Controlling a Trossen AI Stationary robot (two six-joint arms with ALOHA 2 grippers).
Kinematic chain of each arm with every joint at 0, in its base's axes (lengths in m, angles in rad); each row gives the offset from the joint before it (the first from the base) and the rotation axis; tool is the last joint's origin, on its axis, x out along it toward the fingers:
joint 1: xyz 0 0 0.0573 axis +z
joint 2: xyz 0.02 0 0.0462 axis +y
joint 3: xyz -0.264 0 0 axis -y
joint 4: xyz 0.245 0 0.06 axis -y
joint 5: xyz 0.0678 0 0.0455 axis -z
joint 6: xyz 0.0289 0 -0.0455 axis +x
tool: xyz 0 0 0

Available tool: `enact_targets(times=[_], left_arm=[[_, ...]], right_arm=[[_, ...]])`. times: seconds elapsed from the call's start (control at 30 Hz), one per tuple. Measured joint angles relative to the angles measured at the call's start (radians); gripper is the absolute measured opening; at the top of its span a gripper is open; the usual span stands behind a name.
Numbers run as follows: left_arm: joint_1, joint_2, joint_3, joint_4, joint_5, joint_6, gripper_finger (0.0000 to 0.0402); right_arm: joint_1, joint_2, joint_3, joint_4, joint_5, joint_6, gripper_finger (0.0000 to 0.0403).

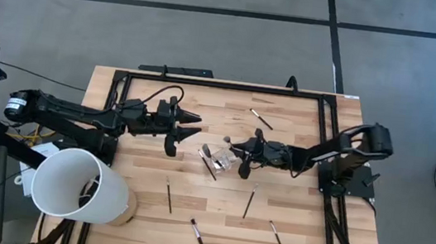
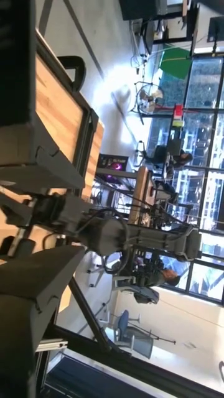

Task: Put items in baskets/containers
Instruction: Put the top black blush brush into the transparent organizer

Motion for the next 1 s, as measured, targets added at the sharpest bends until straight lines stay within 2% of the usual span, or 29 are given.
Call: enact_targets(times=[0.13,0.4,0.57,1.0], left_arm=[[0.0,0.0,0.0,-0.005,0.0,0.0,0.015],[0.0,0.0,0.0,-0.006,0.0,0.0,0.0144],[0.0,0.001,0.0,-0.01,0.0,0.0,0.0144],[0.0,0.001,0.0,-0.01,0.0,-0.006,0.0144]], right_arm=[[-0.005,0.044,0.007,0.015,0.0,0.002,0.0048],[-0.005,0.03,0.008,0.023,-0.002,0.003,0.0051],[-0.005,0.043,0.007,0.013,-0.05,0.012,0.0052],[-0.005,0.033,0.007,0.018,-0.049,0.021,0.0053]])
